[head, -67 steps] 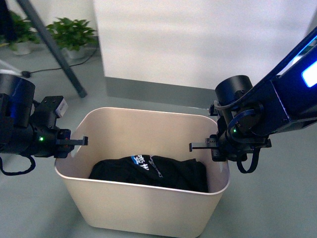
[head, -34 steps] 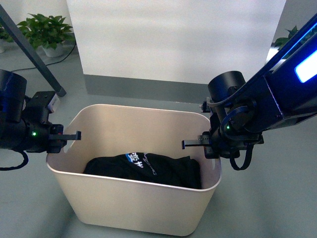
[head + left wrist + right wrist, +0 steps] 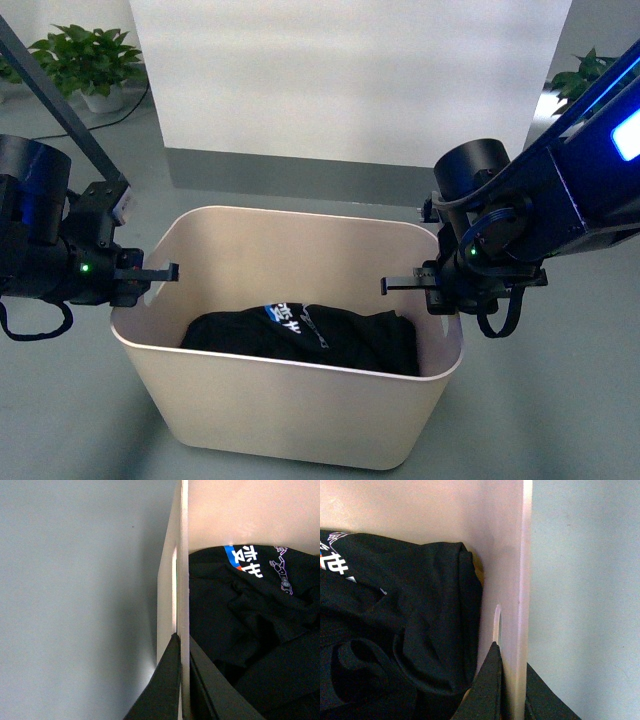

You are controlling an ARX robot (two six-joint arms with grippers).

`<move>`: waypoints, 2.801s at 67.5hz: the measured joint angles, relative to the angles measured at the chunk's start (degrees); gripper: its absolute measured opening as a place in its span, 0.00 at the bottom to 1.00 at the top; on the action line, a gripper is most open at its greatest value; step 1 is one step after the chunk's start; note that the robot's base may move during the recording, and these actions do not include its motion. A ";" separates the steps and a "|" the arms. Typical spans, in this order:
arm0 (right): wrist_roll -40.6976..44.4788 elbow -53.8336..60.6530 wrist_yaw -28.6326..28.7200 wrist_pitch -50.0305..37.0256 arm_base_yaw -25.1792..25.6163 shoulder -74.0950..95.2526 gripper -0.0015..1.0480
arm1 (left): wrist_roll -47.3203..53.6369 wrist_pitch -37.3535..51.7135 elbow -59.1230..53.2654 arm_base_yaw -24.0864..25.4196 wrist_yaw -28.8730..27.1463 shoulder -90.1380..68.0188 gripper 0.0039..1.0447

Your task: Move hamper under clothes hanger

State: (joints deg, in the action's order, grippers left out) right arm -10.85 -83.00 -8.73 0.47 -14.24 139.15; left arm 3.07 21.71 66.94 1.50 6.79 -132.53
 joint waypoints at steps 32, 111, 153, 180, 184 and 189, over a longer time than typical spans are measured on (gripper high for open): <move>0.00 0.00 0.02 0.00 -0.09 0.00 0.03 | 0.00 0.00 0.00 0.15 0.00 0.00 0.04; -16.41 2.73 -3.34 -5.42 -1.68 4.24 0.34 | 11.30 -3.93 1.09 -0.57 -0.33 -4.22 0.42; -11.17 9.55 -4.79 -8.70 -2.58 -17.29 0.92 | 4.35 -1.11 -6.84 -0.57 8.07 22.84 0.94; -3.85 17.70 -10.97 -18.73 -5.62 -30.64 0.92 | -0.72 19.39 -21.11 -0.94 -2.60 39.74 0.78; 0.35 21.88 -10.40 -30.64 -5.42 -31.74 0.84 | -1.60 25.92 -25.94 -1.25 -5.73 42.32 0.70; 4.02 27.52 -8.94 -42.10 -4.96 -33.24 0.76 | -1.90 29.53 -29.99 -1.40 -6.29 44.85 0.61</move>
State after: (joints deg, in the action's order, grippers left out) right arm -6.83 -55.48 -17.67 -41.63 -19.20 105.91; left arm 1.17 51.24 36.95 0.10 0.49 -87.68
